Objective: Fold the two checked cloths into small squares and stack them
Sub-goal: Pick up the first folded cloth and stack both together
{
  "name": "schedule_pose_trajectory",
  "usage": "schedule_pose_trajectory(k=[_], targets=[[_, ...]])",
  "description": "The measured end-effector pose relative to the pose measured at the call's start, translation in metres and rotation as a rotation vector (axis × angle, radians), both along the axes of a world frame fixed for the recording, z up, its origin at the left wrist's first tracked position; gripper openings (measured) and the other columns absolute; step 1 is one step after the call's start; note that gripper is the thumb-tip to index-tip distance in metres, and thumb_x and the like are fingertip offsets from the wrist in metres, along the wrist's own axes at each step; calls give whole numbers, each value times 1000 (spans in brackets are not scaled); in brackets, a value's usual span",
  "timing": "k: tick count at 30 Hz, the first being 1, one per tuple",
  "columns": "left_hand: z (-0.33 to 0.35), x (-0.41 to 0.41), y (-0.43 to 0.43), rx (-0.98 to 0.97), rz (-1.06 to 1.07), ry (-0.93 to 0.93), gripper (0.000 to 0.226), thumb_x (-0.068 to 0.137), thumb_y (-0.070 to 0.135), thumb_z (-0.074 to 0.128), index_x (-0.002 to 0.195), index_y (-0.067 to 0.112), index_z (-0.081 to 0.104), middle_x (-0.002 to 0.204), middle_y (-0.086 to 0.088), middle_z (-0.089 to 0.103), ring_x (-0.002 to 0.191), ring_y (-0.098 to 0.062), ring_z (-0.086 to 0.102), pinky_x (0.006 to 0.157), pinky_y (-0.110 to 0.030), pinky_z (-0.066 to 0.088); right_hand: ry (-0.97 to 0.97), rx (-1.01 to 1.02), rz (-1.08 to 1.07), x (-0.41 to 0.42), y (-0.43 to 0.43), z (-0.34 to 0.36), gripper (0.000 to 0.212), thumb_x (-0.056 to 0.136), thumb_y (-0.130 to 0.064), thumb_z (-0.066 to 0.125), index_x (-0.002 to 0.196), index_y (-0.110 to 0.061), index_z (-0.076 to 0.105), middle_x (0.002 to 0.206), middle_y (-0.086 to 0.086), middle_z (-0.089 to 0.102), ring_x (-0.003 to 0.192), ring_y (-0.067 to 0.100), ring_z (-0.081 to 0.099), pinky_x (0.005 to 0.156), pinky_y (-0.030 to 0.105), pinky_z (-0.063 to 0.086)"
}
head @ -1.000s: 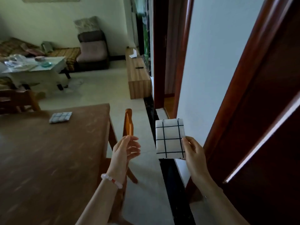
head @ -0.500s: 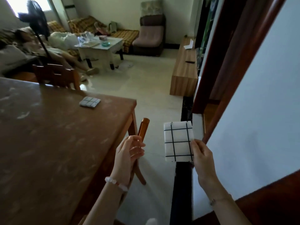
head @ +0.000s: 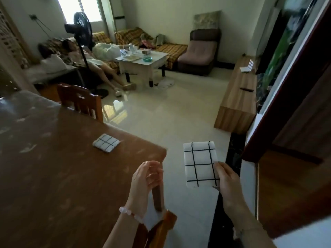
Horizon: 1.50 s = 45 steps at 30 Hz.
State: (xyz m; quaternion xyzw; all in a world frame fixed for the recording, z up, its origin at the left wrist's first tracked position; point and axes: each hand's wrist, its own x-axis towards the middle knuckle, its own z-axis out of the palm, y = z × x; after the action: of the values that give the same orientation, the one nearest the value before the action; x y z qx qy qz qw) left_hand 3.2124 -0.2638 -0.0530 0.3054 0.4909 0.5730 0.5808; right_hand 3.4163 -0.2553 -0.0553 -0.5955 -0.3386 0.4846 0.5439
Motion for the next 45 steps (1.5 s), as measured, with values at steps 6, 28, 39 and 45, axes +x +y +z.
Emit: schedule_pose_trajectory(k=[6,28,39,45], targets=[[-3,13,73,-3,86,-27,25,93,19,43,93,3,61,77,-11,67,67,-20,65,62,-28,54,23,-58,122,4,100,-2,21,94,-18,49,83,-14,66,86,9,69,81,23,64,69,37,53],[-28,36,257,-227,931,-27,34,100,26,35,99,3,61,86,-14,68,78,-24,65,70,-33,53,77,-300,1084,-57,400,-26,17,94,-12,49,102,-4,61,92,13,70,73,20,67,54,24,53],[-79,-64,313,-330,1227,-150,30,98,23,40,94,4,63,84,-16,67,79,-27,62,72,-36,51,-118,-380,1420,-213,486,-51,15,94,-15,50,95,-6,62,88,12,69,77,23,64,58,27,49],[-92,-103,319,-410,1408,-239,29,98,22,41,94,3,63,80,-13,68,74,-22,62,68,-33,49,-273,-373,1600,-303,504,-61,14,95,-13,48,91,-8,60,91,14,66,81,26,62,62,29,48]])
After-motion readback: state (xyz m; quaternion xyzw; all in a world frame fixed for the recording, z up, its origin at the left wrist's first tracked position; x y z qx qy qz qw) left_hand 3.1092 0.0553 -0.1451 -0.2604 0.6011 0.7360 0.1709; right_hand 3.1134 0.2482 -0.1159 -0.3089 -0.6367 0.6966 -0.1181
